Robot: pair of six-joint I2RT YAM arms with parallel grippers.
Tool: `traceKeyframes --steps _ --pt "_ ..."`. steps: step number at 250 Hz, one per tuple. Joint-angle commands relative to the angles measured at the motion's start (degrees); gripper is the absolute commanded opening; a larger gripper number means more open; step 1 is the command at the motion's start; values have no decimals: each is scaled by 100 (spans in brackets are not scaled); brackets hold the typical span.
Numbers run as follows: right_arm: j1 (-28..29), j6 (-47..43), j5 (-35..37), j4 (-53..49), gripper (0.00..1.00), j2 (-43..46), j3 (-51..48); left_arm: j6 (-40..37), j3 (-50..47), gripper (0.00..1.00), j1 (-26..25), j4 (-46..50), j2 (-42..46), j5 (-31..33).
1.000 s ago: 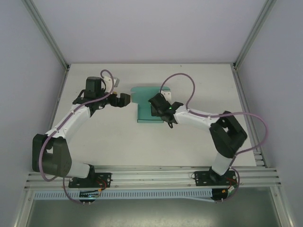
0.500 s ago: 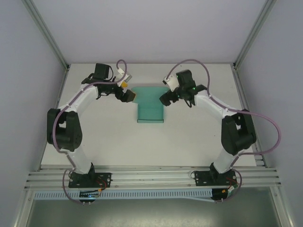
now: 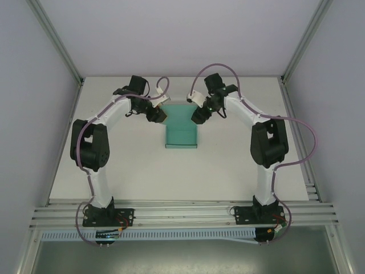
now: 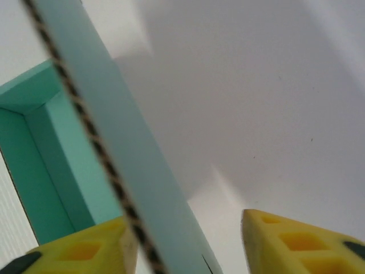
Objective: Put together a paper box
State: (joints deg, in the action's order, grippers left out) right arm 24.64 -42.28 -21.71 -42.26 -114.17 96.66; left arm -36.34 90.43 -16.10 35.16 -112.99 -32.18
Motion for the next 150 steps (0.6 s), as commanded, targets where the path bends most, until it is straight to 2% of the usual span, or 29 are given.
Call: traceKeyframes --steps 1,10,40,68,93,114,150 --pt "-65 -140 40 -344 41 38 248 -118 133 24 19 6 48 55" --pt "-74 -133 58 -404 36 18 281 -104 128 21 19 -25 86 12" --pt "-69 -134 71 -538 16 -46 348 -60 103 0 -7 -105 179 -38" --pt "-41 -13 124 -673 0 -118 496 82 97 0 -68 -169 200 162" --pt "-4 268 375 -648 0 -99 591 268 48 0 -169 -308 241 536" --pt "50 845 730 -394 0 -2 570 675 63 0 -271 -569 270 1062" --pt "143 2827 1829 150 0 147 515 1696 253 0 -361 -757 287 1640"
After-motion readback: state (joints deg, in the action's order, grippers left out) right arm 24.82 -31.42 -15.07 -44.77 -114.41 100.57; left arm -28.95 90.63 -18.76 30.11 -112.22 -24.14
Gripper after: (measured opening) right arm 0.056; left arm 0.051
